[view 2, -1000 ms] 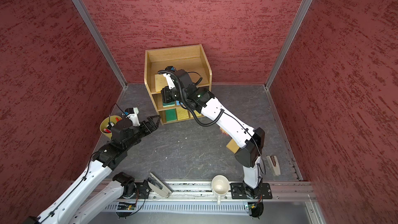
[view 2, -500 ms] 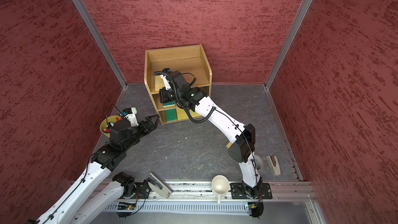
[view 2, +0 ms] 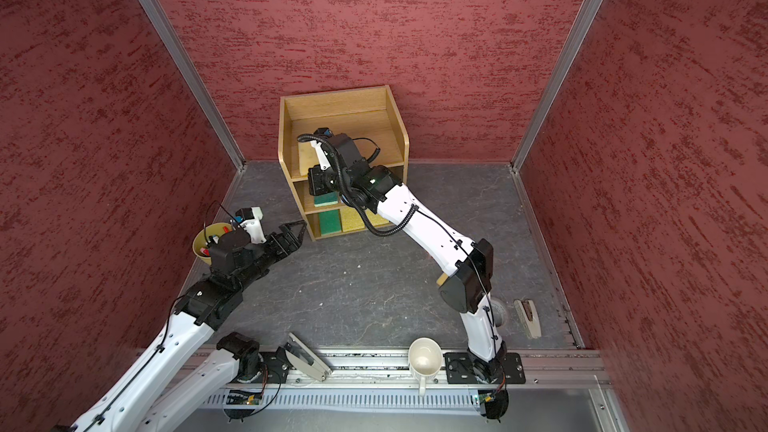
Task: Place and organize the cleaning sponges onto the shelf
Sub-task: 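Lay the yellow sponge flat on the shelf top and release it, then withdraw the right gripper and lower it onto the second yellow sponge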
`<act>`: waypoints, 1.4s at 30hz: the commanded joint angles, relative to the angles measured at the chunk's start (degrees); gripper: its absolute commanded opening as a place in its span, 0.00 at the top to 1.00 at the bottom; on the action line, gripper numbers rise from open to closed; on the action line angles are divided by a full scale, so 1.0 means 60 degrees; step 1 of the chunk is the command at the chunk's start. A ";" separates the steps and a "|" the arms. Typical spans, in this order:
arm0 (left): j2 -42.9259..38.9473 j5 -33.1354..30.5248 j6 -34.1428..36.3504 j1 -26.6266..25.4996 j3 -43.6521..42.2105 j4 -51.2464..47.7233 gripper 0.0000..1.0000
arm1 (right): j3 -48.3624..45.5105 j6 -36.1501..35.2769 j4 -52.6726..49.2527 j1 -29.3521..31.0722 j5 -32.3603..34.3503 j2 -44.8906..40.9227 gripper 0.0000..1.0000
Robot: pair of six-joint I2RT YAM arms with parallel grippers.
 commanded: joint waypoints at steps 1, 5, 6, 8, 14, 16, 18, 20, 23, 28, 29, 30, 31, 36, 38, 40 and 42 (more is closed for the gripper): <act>-0.0026 0.0145 0.0045 0.0076 -0.0091 -0.0024 0.03 | 0.0156 -0.0005 -0.0028 -0.0093 0.0102 0.0043 1.00; -0.0015 0.0163 0.0028 0.0090 -0.0106 -0.0025 0.03 | 0.0354 0.0035 -0.0069 -0.0097 -0.0040 0.0180 1.00; -0.0003 0.0174 0.0036 0.0102 -0.0090 -0.0036 0.03 | 0.0429 0.0040 -0.0100 -0.0096 -0.0048 0.0220 1.00; 0.0017 0.0180 0.0043 0.0103 -0.0068 -0.0037 0.03 | 0.0605 0.0026 -0.0184 -0.0096 -0.0043 0.0298 1.00; 0.0048 0.0210 0.0065 0.0128 -0.0065 0.0002 0.03 | 0.1039 0.0126 -0.0326 -0.0103 -0.0304 0.0607 1.00; 0.0048 0.0225 0.0065 0.0134 -0.0063 -0.0001 0.03 | 0.1109 0.0127 -0.0364 -0.0109 -0.0330 0.0643 1.00; 0.0047 0.0240 0.0076 0.0148 -0.0066 -0.0021 0.03 | 0.1107 0.0123 -0.0393 -0.0105 -0.0301 0.0638 1.00; 0.0039 0.0237 0.0070 0.0165 -0.0050 -0.0020 0.03 | 0.1089 0.0112 -0.0408 -0.0110 -0.0308 0.0595 1.00; 0.0055 0.0256 0.0065 0.0163 -0.0056 -0.0008 0.03 | 0.0983 0.0097 -0.0423 -0.0099 -0.0337 0.0432 1.00; 0.0062 0.0276 0.0064 0.0181 -0.0051 0.0010 0.03 | 0.0079 0.0082 -0.0152 -0.0096 -0.0435 -0.0356 1.00; 0.0049 0.0279 0.0065 0.0189 -0.0055 0.0016 0.03 | -0.0291 0.0072 -0.0002 -0.0096 -0.0481 -0.0662 1.00; 0.0047 0.0273 0.0061 0.0180 -0.0059 0.0009 0.03 | -0.0720 0.0061 0.0168 -0.0103 -0.0501 -0.0977 1.00; 0.0023 0.0270 0.0075 0.0195 -0.0048 0.0020 0.03 | -0.1277 0.0053 0.0411 -0.0111 -0.0486 -0.1381 1.00; -0.0068 0.0222 0.0131 0.0229 -0.0083 0.0022 0.02 | -0.4511 0.0152 0.1407 -0.0097 0.0623 -0.3963 1.00; -0.0085 0.0266 0.0230 0.0277 -0.0068 0.0088 0.02 | -0.5812 0.0250 0.1250 -0.0110 0.1729 -0.5137 1.00; -0.0097 0.0324 0.0385 0.0291 0.0002 0.0134 0.01 | -0.6742 0.0400 0.0785 -0.0131 0.2696 -0.5984 0.95; -0.0135 0.0318 0.0592 0.0318 0.0094 0.0136 0.00 | -0.7686 0.0664 0.0208 -0.0274 0.3606 -0.6746 0.88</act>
